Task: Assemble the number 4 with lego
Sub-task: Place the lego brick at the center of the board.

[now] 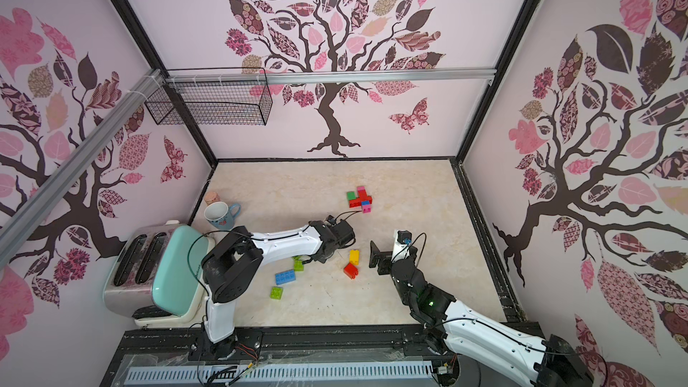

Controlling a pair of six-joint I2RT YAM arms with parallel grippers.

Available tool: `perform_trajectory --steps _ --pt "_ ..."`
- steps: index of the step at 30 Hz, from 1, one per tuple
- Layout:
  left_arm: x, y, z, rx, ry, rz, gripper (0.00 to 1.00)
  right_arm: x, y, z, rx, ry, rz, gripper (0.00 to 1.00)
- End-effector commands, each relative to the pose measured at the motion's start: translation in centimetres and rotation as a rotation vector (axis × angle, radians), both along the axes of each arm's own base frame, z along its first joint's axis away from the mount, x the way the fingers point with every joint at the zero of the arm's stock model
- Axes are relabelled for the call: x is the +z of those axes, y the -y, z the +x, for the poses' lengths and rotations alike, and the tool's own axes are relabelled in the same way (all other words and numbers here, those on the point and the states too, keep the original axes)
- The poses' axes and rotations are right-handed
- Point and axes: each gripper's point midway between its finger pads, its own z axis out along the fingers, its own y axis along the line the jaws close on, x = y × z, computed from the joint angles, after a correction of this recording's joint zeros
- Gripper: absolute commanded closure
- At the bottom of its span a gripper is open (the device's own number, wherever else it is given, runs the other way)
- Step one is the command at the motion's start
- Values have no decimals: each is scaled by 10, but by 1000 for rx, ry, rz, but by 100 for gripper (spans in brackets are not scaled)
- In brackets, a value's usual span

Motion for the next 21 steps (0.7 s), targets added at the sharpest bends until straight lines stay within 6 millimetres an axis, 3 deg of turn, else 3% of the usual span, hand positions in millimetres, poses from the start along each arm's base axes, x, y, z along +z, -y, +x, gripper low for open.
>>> perform_trajectory --steps 1,5,10,15,21 --pt "29 -18 19 -5 138 224 100 -4 9 -2 -40 -27 -5 0" --pt "22 -17 16 -34 159 324 100 -7 11 -4 -41 -41 -16 0" --pt "-7 -2 0 -81 95 350 99 -10 9 -5 -29 -52 -8 1" --pt "-20 5 -7 -95 68 396 78 -10 7 -4 -22 -59 -10 0" --pt "-12 13 -8 -95 56 335 56 -10 6 -4 -19 -60 -17 0"
